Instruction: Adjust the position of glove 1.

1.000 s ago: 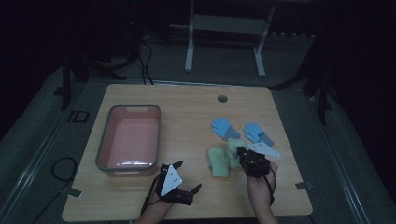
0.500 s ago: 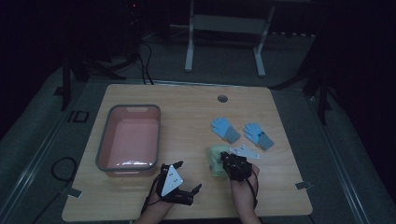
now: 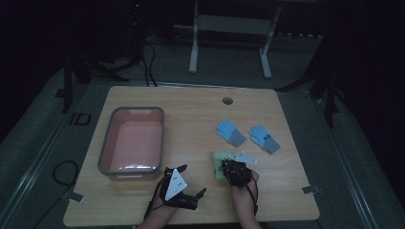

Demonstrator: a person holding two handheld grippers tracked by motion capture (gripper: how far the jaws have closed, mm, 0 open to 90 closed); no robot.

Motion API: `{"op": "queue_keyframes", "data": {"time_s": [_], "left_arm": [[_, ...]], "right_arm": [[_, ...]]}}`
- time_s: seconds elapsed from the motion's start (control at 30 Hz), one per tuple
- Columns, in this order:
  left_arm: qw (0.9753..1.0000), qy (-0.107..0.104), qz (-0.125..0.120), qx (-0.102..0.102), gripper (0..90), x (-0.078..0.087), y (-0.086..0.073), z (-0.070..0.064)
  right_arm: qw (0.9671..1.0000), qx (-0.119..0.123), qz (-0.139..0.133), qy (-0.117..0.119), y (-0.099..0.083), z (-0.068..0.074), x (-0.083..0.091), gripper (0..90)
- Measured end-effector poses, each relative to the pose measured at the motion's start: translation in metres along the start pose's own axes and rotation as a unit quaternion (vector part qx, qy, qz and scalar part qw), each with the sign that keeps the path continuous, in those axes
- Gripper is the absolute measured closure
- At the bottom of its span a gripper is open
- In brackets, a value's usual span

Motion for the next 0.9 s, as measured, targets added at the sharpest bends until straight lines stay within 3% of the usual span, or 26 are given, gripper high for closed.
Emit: {"op": "queue_keyframes", "data": {"time_s": [0.2, 0.37, 0.47, 0.5, 0.57, 0.63, 0.7, 0.73, 0.77, 0.8, 0.83, 0.9], "left_arm": [[1.0, -0.002, 0.001, -0.004, 0.3, 0.0, 0.0, -0.001], [0.9997, -0.005, 0.005, -0.024, 0.2, -0.001, -0.001, -0.005], [0.9995, -0.003, 0.014, -0.029, 0.2, -0.002, -0.002, -0.005], [0.9995, -0.001, 0.015, -0.029, 0.3, -0.003, -0.002, -0.006], [0.9993, 0.003, 0.022, -0.029, 0.3, -0.004, -0.002, -0.005], [0.9992, 0.017, 0.027, -0.025, 0.3, -0.006, -0.003, -0.004], [0.9994, 0.003, 0.024, -0.024, 0.3, -0.005, -0.002, -0.003], [0.9995, -0.004, 0.015, -0.028, 0.2, -0.006, 0.0, -0.003], [0.9994, -0.007, 0.002, -0.033, 0.2, -0.006, 0.001, -0.003], [0.9991, -0.007, -0.004, -0.042, 0.3, -0.006, 0.003, -0.004], [0.9986, -0.009, -0.007, -0.052, 0.3, -0.006, 0.004, -0.005], [0.9975, -0.011, 0.008, -0.07, 0.5, -0.009, 0.003, -0.008]], "right_arm": [[0.9999, 0.005, -0.003, 0.009, -0.001, 0.0, -0.002, 81.1], [0.9993, 0.023, -0.015, 0.025, 0.008, -0.007, 0.006, 66.3], [0.9987, 0.028, -0.025, 0.036, 0.012, -0.013, 0.01, 62.5], [0.9975, 0.042, -0.037, 0.044, 0.015, -0.019, 0.014, 59.4], [0.9955, 0.046, -0.048, 0.068, 0.018, -0.031, 0.018, 52.3], [0.9952, 0.052, -0.046, 0.069, 0.019, -0.035, 0.019, 49.3], [0.9932, 0.053, -0.049, 0.091, 0.019, -0.04, 0.02, 39.4], [0.9905, 0.057, -0.043, 0.118, 0.016, -0.043, 0.02, 26.1], [0.9905, 0.057, -0.043, 0.118, 0.016, -0.043, 0.02, 26.1], [0.9867, 0.056, -0.044, 0.146, 0.016, -0.043, 0.02, 19.7], [0.9855, 0.052, -0.042, 0.156, 0.015, -0.044, 0.02, 17.8], [0.9826, 0.049, -0.045, 0.173, 0.014, -0.048, 0.021, 17.4]]}}
Point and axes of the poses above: each handheld gripper's, and its own axes: x roughly backward along the jaws, y roughly out of its top, z roughly to its left, the point moved 7 cm from there along -x, roughly forward along the jaws, and after that the axes turned 15 degrees about x, right-handed, at the moved point
